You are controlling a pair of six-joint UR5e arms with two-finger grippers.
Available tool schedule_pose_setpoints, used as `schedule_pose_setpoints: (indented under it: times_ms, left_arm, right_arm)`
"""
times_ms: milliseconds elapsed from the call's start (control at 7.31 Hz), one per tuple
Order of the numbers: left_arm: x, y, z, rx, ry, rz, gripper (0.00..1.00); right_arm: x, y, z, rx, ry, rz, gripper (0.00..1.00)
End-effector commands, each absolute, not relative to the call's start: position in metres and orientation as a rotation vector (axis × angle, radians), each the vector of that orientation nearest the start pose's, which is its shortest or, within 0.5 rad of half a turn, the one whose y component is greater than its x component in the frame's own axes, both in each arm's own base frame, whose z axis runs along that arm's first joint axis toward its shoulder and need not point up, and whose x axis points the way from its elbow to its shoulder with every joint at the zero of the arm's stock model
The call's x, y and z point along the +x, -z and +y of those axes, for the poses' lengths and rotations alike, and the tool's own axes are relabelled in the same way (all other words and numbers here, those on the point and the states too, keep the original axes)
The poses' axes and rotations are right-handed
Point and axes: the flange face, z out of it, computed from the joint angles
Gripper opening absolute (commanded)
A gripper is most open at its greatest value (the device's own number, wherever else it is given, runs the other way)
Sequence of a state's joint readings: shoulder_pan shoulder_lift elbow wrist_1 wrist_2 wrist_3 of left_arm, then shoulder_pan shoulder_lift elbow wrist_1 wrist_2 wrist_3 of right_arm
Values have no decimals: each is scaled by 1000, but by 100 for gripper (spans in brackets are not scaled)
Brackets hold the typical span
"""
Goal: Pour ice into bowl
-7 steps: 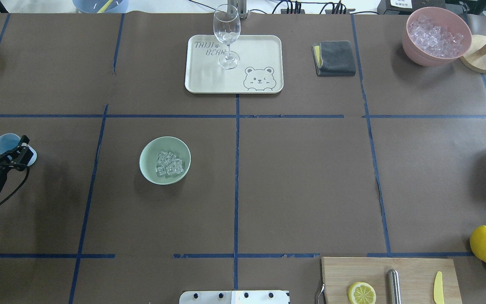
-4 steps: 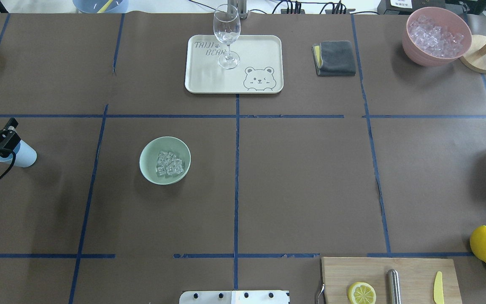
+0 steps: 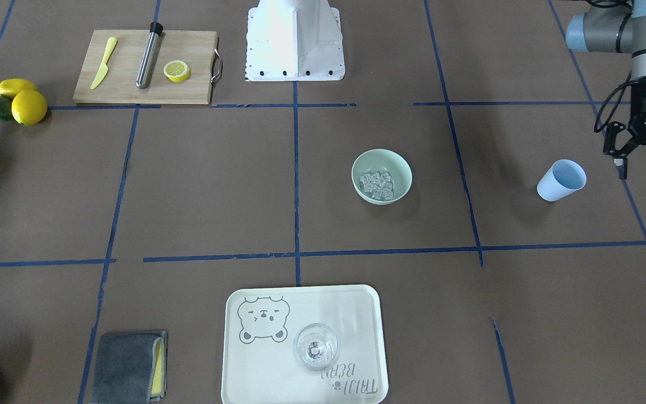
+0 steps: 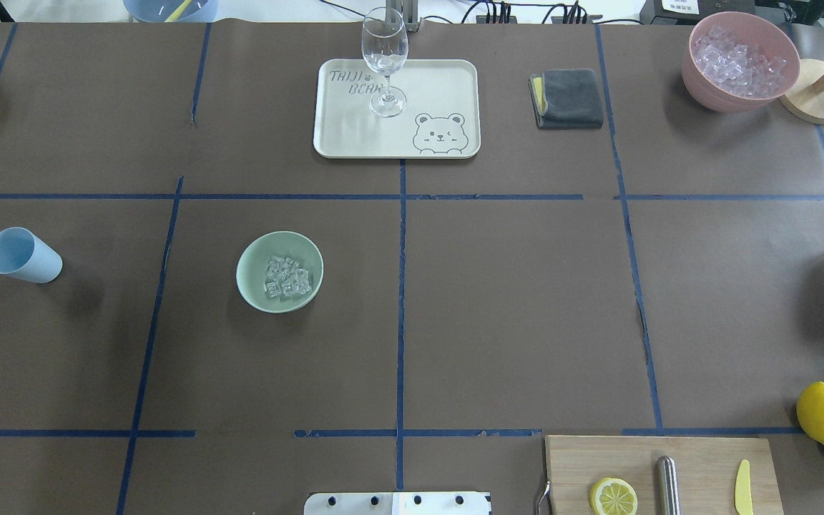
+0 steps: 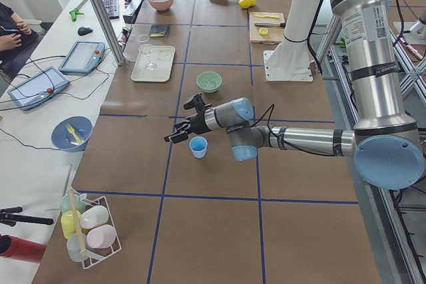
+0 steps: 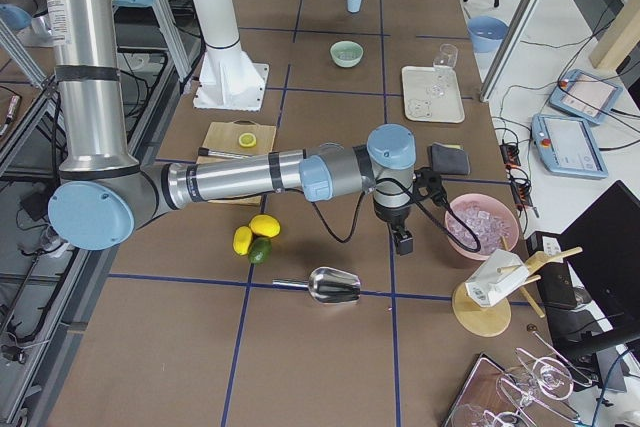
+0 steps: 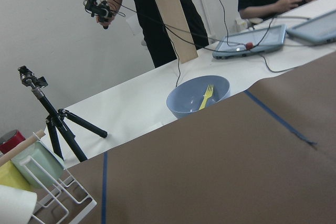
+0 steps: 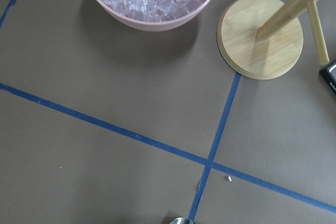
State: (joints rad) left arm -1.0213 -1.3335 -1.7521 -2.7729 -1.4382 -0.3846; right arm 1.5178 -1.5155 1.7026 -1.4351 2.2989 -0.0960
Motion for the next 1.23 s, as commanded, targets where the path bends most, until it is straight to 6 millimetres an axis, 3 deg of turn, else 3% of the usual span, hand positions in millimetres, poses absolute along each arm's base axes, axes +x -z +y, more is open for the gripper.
schedule_pose_setpoints:
  times_ms: [0,137,273,410,547,684,820,1094]
  left_arm:
    - [0,-530,-491,806,-62,420,100]
    - [-36,-514,-530,609,30,416,100]
    - [-50,-493,-562,464,22,368,100]
    - [-75,-491,-569,368,-10,336,100]
    - [-101,-506,-560,301,-19,398,100]
    - [-109,-552,-535,232,-38,594,100]
    - [-109,-581,-508,222,-137,670,100]
    - [-107,-601,-490,197,-165,681,100]
  right_arm:
    - [23,-532,-534,417,307,-745,100]
    - [-4,-510,-533,421,305,-768,100]
    - [-30,-480,-531,450,350,-783,100]
    - [-51,-455,-539,480,393,-797,100]
    - [-76,-434,-545,496,443,-812,100]
    - [-96,-419,-547,477,415,-844,100]
    - [-129,-383,-542,473,407,-893,100]
    - [-200,-311,-540,426,355,-993,100]
